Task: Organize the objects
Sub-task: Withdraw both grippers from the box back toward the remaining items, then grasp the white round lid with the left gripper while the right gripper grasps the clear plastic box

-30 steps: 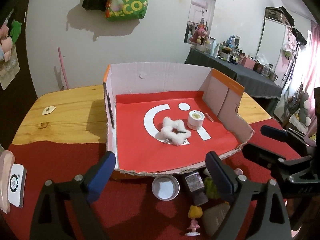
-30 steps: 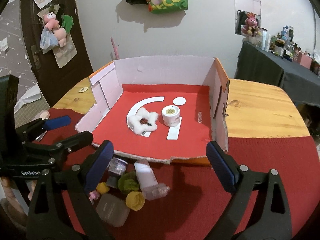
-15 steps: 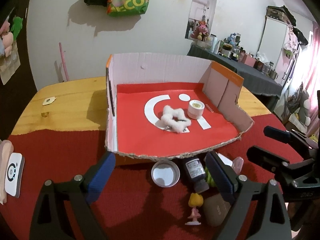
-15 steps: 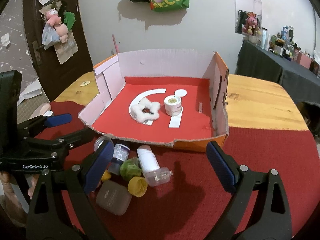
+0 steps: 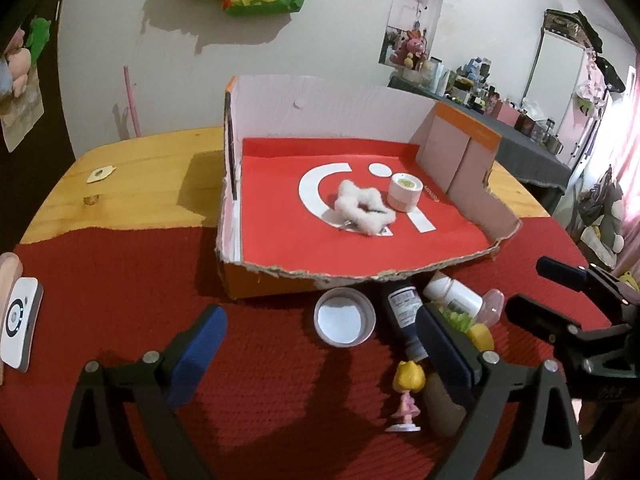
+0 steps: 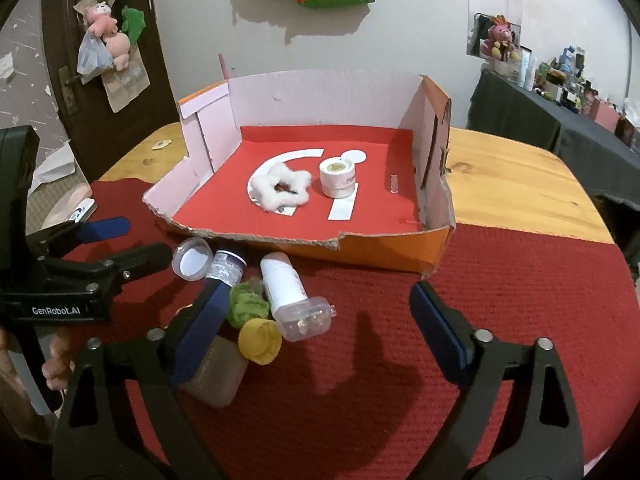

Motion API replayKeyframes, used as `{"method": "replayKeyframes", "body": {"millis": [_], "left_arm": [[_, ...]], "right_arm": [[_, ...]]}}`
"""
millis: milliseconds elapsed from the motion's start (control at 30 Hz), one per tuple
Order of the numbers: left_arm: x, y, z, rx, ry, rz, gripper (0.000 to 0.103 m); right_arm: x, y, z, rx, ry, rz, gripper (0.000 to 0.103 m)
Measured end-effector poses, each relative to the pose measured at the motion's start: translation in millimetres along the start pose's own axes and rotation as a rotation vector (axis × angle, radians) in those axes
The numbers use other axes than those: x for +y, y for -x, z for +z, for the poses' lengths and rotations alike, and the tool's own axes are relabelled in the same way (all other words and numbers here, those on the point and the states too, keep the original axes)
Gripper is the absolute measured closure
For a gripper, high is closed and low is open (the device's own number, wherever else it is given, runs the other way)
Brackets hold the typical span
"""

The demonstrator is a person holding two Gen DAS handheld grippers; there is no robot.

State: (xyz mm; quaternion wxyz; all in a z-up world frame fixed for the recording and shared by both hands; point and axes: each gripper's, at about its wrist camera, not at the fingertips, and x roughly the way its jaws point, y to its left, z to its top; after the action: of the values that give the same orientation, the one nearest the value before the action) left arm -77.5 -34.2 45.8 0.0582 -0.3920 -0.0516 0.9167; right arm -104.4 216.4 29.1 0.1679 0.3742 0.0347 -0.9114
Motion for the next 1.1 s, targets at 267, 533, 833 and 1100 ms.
{"method": "replayKeyframes", "body": {"millis": [267,533,833,1100], "left_arm": [[2.2,-7.2,-4.2,0.021,-0.005,0.003,0.006],[3.5,-18.2,-8.0,0.054,-0.004,0.013,0.01],[1.8,-28.3,-9.0,0.078,-0.015,0.013,0.014],[1.1,-36.7,-7.0,0.101,-0.019,0.012,0.015]], "right_arm": [[-6.7,-10.3,-8.1,0.04,-0.013,0.005,0.037],[-8.2,-19.6,-14.0,0.064,-0.015,0.005,0.037],[-10.6,-28.5,-16.2,0.087,-0.024,0.019,0.041],[-14.7,-33.7,-16.1,0.102,-0.049,0.066,0.046]]}}
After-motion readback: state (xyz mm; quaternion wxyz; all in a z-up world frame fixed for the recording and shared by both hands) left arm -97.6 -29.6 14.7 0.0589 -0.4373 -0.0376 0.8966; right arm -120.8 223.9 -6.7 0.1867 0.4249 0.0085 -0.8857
